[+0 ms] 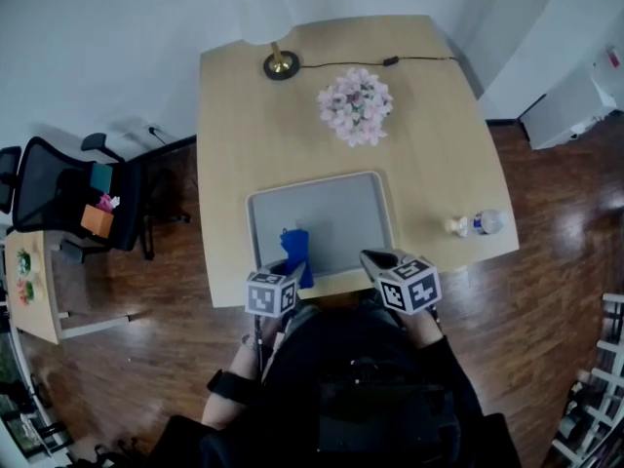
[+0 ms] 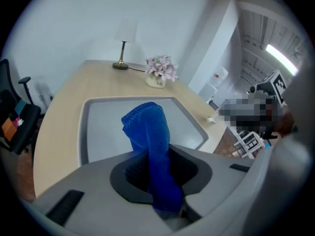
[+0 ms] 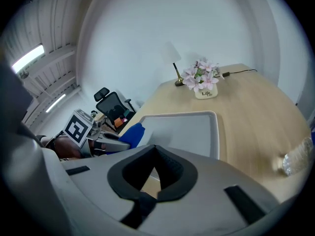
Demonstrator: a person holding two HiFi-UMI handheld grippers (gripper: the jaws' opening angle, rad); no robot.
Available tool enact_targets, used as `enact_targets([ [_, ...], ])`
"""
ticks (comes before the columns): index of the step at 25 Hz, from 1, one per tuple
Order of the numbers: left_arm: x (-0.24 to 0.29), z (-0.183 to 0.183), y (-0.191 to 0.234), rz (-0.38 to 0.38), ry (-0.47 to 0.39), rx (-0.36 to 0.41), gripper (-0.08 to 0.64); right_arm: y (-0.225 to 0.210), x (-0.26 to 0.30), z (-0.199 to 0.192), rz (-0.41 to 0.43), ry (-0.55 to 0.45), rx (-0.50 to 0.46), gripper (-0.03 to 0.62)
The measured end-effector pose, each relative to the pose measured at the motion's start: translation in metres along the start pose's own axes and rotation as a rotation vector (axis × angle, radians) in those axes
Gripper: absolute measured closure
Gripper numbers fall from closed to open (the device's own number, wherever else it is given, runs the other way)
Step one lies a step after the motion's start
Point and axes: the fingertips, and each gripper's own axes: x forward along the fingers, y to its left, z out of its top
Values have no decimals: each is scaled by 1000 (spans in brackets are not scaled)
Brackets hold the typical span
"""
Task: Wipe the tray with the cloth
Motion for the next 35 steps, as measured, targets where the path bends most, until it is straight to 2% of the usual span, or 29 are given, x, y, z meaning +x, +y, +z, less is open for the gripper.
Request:
enact_targets([
  [3,-8,-10,25,23,0,-41,466,13,12,8,7,4,-16,594],
  [7,-6,-1,54,47,-6,-41,466,26,24,13,11,20,-30,594],
  [18,38,82,150,140,12,-16,466,26,33,13,-35,56,6,594],
  [23,55,82,166,150,64,-13,466,20,31,8,-58,61,41,594],
  [35,60,75,165,145,79,-28,466,25,32,-2,-54,62,45,594],
])
